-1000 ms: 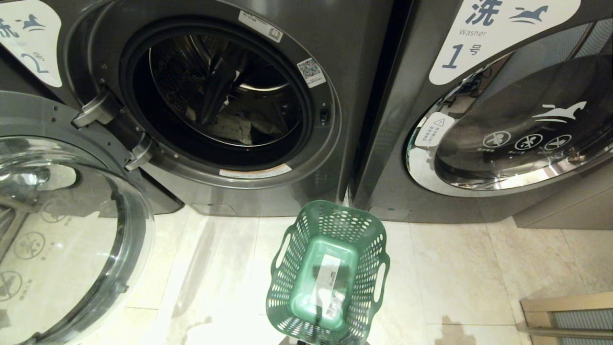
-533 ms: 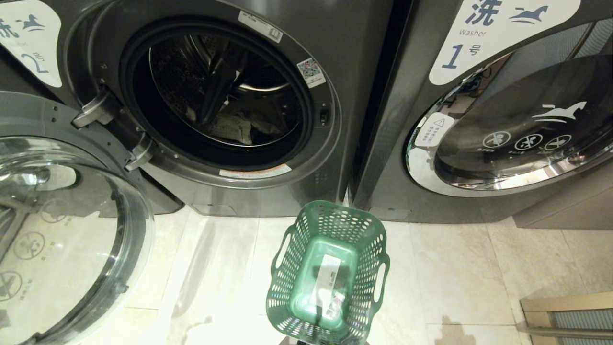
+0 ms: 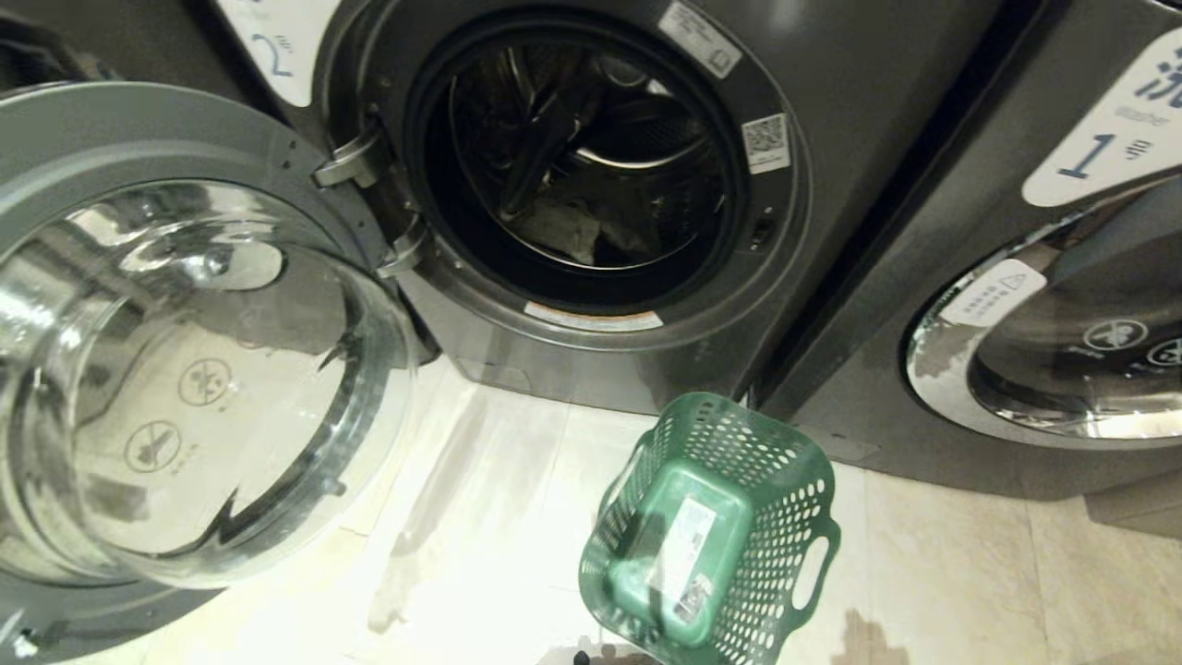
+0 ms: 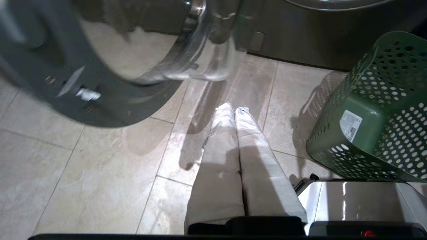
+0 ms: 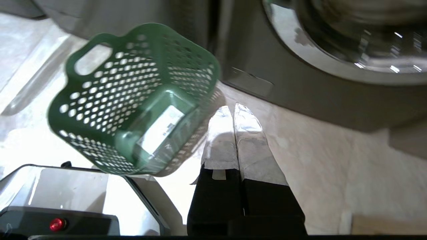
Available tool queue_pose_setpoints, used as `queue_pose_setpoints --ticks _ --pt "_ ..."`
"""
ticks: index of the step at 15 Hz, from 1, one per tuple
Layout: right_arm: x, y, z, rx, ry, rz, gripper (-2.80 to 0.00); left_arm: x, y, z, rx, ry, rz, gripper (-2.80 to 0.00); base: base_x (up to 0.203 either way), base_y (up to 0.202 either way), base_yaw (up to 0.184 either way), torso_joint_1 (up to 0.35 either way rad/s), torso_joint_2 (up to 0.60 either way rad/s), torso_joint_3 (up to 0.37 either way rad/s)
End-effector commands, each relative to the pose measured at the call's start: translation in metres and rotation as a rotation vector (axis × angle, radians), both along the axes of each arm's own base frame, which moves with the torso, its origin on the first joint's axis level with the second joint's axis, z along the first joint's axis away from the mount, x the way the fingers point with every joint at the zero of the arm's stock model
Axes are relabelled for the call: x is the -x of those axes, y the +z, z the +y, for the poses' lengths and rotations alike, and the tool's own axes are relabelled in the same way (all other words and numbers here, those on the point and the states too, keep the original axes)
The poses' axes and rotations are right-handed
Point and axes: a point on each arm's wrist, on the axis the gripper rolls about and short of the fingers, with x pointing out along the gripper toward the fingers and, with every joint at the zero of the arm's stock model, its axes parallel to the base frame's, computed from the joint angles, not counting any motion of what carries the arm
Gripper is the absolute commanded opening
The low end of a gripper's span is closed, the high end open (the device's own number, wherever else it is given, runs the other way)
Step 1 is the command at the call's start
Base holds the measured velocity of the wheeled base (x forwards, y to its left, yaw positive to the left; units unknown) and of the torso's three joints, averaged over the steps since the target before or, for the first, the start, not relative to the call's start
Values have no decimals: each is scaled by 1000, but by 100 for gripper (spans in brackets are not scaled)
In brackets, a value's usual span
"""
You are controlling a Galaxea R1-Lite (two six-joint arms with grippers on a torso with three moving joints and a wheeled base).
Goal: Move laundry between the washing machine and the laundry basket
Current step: Pick a cloth and place it into the basket
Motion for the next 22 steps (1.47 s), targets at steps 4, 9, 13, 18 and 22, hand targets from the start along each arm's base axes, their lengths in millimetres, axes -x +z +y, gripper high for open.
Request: queue_pose_setpoints --ticks 4,9,13,18,22 --pt "0 0 0 -1 -1 2 -280 0 0 0 0 0 2 -280 2 -7 175 4 1 3" --pt "0 0 0 1 1 1 -280 0 0 0 0 0 2 -280 0 -10 173 1 1 2" --pt "0 0 0 1 2 1 -280 0 0 0 3 0 2 -280 0 -9 169 4 3 5" --pt "0 0 0 -1 1 2 -280 0 0 0 3 1 2 -280 0 -2 38 2 1 0" --pt "0 0 0 -5 0 2 -280 0 0 0 3 0 2 -280 0 0 0 0 0 0"
